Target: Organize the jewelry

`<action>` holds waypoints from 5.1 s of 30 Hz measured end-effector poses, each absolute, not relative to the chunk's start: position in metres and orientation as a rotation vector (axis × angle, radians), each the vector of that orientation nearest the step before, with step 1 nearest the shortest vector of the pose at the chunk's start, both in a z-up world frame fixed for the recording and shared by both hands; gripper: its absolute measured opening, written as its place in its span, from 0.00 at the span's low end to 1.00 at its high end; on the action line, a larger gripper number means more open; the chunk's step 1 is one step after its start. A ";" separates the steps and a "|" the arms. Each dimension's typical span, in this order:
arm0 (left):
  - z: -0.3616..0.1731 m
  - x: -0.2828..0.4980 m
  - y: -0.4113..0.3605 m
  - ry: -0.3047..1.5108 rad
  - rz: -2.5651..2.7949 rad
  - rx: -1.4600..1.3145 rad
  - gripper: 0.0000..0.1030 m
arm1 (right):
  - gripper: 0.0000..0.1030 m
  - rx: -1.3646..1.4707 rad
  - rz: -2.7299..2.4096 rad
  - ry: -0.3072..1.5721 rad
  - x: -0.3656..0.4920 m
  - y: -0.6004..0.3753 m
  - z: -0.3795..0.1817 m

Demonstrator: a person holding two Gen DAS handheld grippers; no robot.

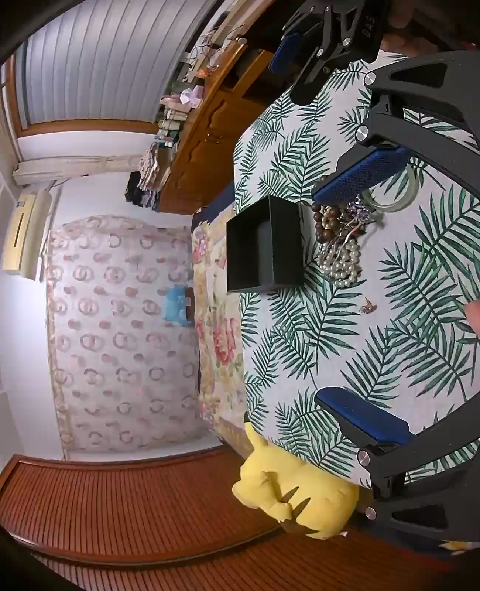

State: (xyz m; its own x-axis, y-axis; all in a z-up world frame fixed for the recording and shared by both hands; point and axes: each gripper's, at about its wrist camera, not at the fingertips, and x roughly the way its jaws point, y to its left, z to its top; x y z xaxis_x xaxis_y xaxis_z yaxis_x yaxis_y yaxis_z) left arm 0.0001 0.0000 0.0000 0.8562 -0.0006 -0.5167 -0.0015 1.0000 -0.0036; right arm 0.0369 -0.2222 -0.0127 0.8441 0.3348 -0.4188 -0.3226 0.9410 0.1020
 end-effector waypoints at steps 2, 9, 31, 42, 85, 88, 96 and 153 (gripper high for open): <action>0.000 0.000 0.000 0.542 0.001 -0.004 0.93 | 0.98 0.024 0.345 0.453 0.037 -0.222 -0.013; 0.000 0.000 0.000 0.542 0.000 -0.002 0.93 | 0.98 0.022 0.345 0.452 0.037 -0.222 -0.012; 0.000 0.000 0.000 0.540 0.001 -0.003 0.93 | 0.98 0.023 0.346 0.451 0.036 -0.221 -0.012; 0.000 0.000 0.000 0.541 0.001 -0.004 0.93 | 0.98 0.022 0.346 0.450 0.036 -0.221 -0.012; 0.004 0.000 -0.003 0.538 -0.003 -0.008 0.93 | 0.98 0.019 0.345 0.449 0.035 -0.221 -0.010; 0.006 0.000 -0.005 0.539 -0.003 -0.009 0.93 | 0.98 0.020 0.345 0.449 0.035 -0.222 -0.010; -0.004 0.007 -0.002 0.571 -0.008 -0.007 0.93 | 0.98 0.020 0.355 0.461 0.031 -0.212 -0.009; -0.086 0.047 0.017 0.813 -0.175 -0.068 0.93 | 0.14 -0.210 0.630 0.626 0.128 -0.188 -0.030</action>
